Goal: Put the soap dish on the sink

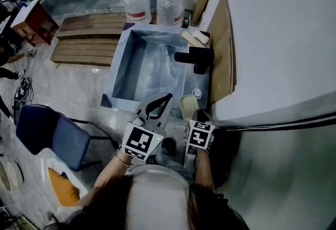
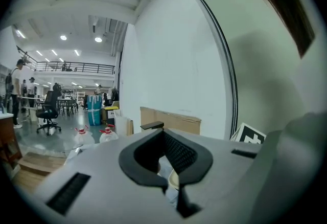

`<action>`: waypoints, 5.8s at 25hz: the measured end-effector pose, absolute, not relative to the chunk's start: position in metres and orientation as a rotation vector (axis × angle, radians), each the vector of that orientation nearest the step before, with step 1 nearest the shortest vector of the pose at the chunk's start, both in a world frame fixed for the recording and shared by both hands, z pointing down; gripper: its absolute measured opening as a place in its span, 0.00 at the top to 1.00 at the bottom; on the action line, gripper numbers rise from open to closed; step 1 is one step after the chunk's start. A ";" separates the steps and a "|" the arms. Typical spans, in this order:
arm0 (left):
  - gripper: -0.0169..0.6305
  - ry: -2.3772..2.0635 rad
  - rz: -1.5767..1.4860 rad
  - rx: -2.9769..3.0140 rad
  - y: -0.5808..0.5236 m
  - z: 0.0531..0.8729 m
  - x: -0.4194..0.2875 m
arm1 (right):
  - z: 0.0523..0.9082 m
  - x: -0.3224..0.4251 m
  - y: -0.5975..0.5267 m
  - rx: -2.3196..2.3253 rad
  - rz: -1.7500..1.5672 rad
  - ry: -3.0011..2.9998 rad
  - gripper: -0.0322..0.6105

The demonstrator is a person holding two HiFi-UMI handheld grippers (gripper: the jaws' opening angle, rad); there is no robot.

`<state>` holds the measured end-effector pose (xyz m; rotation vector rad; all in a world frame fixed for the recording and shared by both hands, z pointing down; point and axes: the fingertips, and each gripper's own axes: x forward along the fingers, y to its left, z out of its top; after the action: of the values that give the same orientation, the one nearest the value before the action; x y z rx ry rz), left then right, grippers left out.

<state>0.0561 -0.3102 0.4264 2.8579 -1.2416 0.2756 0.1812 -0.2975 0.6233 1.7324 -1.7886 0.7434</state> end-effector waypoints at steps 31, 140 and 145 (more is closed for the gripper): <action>0.97 -1.275 0.287 2.818 -0.320 0.436 0.051 | 0.643 0.179 -0.316 1.679 0.749 -1.785 0.88; 0.97 -1.281 -0.007 2.973 -0.078 0.347 -0.039 | 0.367 0.060 -0.067 1.904 0.014 -2.249 0.91; 0.97 -1.302 0.002 2.971 -0.075 0.344 -0.031 | 0.366 0.065 -0.062 1.881 0.009 -2.269 0.91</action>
<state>-0.0314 -0.0748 0.3442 2.9706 -1.3022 0.0020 0.0652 -0.0623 0.3657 1.8805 -2.2686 0.0095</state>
